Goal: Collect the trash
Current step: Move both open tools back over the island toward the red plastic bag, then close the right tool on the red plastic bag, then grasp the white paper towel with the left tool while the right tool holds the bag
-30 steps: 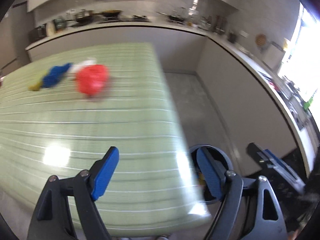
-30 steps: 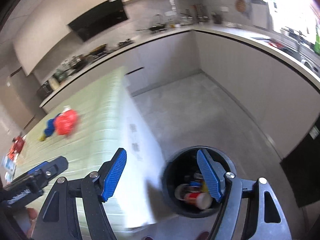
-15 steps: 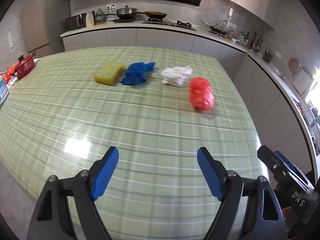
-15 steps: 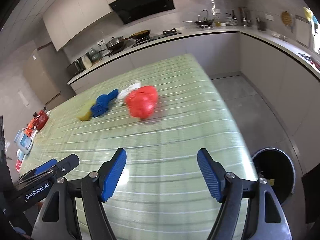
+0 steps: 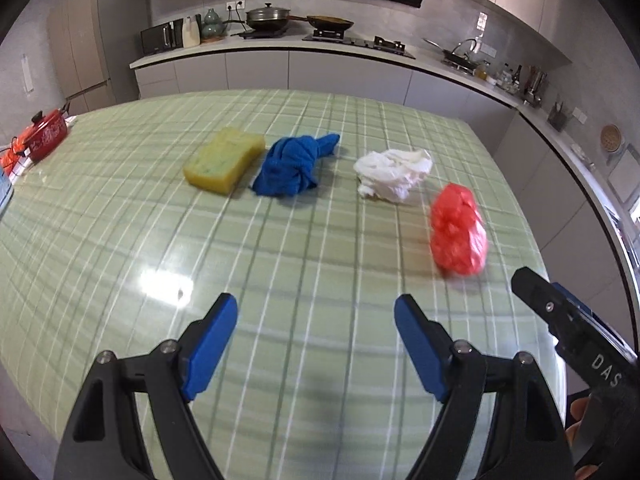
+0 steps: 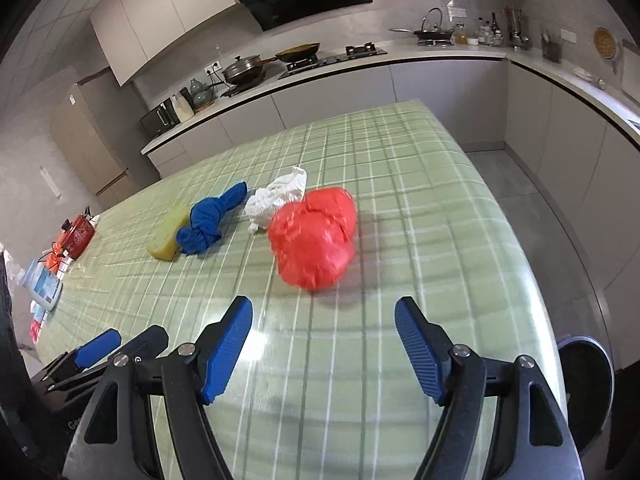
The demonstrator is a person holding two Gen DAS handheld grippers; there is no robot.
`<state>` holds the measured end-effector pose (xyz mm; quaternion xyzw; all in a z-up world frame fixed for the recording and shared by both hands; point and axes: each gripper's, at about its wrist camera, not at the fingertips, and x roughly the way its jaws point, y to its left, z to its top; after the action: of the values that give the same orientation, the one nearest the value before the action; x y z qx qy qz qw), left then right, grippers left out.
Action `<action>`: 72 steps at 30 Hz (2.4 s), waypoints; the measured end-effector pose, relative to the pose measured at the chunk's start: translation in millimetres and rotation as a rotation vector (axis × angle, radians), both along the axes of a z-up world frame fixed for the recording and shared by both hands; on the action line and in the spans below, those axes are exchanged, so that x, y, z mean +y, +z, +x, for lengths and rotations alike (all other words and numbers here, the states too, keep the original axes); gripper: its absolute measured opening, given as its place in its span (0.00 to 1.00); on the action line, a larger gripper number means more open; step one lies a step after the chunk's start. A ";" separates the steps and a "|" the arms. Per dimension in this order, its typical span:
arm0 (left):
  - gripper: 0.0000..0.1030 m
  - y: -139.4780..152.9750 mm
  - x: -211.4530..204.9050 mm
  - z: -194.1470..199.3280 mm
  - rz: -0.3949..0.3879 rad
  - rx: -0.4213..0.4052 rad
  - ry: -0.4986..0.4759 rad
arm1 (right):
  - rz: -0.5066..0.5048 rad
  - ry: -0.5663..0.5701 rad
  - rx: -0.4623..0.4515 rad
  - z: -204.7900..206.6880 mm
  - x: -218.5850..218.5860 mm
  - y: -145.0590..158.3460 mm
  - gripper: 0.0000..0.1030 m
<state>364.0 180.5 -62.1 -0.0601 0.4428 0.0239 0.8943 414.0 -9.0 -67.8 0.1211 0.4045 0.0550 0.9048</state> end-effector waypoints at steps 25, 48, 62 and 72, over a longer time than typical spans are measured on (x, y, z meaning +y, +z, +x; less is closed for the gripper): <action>0.80 -23.3 -11.9 109.4 -0.025 0.050 -0.151 | -0.042 -0.054 0.081 117.3 15.6 -48.0 0.44; 0.79 -48.7 -53.0 172.4 -0.003 0.055 -0.254 | -0.015 -0.125 0.063 157.3 -38.0 -58.2 0.57; 0.73 -42.8 -61.1 172.2 -0.011 0.027 -0.266 | -0.065 -0.144 0.030 148.7 -45.7 -49.5 0.47; 0.60 -43.5 -71.6 191.4 -0.012 0.003 -0.298 | -0.048 -0.162 0.052 151.8 -56.9 -55.9 0.56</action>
<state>555.4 108.9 -105.6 0.0009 0.4485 -0.1117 0.8868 565.8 -65.8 -123.7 0.1329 0.4180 -0.0313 0.8981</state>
